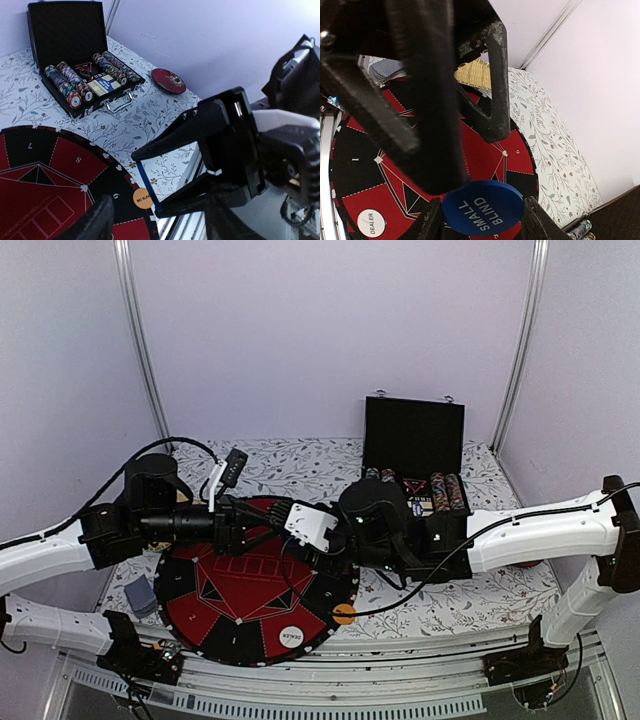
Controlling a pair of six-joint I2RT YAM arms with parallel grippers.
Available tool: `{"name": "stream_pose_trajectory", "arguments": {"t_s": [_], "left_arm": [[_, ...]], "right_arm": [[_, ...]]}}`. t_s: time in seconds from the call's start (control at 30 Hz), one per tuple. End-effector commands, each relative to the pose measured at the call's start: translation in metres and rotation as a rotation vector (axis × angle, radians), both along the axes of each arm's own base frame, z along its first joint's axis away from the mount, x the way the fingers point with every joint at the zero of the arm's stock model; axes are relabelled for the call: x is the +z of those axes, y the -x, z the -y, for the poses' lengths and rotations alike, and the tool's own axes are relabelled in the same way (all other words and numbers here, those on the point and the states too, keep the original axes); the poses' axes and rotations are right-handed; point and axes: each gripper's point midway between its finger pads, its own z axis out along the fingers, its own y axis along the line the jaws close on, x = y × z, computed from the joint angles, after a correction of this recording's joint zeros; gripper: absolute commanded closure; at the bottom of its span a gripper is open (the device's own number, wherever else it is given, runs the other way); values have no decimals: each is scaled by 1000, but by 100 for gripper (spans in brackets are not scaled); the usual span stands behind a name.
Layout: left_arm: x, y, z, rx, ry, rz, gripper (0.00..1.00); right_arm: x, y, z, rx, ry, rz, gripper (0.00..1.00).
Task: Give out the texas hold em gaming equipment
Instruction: Pass from the right arm to the left, then place the small blind button at position 3.
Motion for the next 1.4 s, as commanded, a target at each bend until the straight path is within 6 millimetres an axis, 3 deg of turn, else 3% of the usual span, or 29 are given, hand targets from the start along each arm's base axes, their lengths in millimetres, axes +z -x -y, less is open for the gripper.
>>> {"name": "stream_pose_trajectory", "arguments": {"t_s": [0.0, 0.07, 0.13, 0.4, 0.5, 0.53, 0.6, 0.77, 0.83, 0.93, 1.0, 1.07, 1.2, 1.37], "left_arm": [[-10, -13, 0, 74, -8, 4, 47], [-15, -18, -1, 103, -22, 2, 52], [-20, -20, -1, 111, -32, -5, 52], [-29, -14, 9, 55, -9, -40, 55], [-32, -11, 14, 25, -6, -52, 66], [-32, -10, 15, 16, -3, -54, 73], [-32, -9, 17, 3, 0, -57, 97], [-25, -3, 13, 2, 43, -68, 100], [-24, -6, 4, 57, 62, -78, 100], [-40, -23, -18, 205, 43, -130, 100], [-59, -38, -41, 309, 28, -222, 100], [-80, -48, -68, 413, 18, -324, 100], [-112, -63, -133, 646, 47, -474, 100], [-158, -69, -194, 900, 112, -661, 100]], "right_arm": [[12, -4, -7, 1, -25, 45, 66], [11, -3, -8, 3, -23, 45, 66], [26, -4, -12, 4, -51, 57, 66], [25, -5, -19, 8, -36, 70, 66], [25, -4, -21, 18, -39, 71, 66], [25, -3, -21, 19, -39, 72, 66], [23, -4, -22, 16, -35, 75, 66], [18, -7, -18, 0, -20, 79, 64], [14, -9, -14, -24, -13, 78, 55], [7, -10, -3, -54, -18, 54, 36], [4, -11, 5, -65, -24, 18, 23], [1, -13, 15, -95, -28, -35, 16], [-12, -14, 37, -141, -33, -181, 12], [-28, -20, 65, -201, -59, -332, 12]]}}
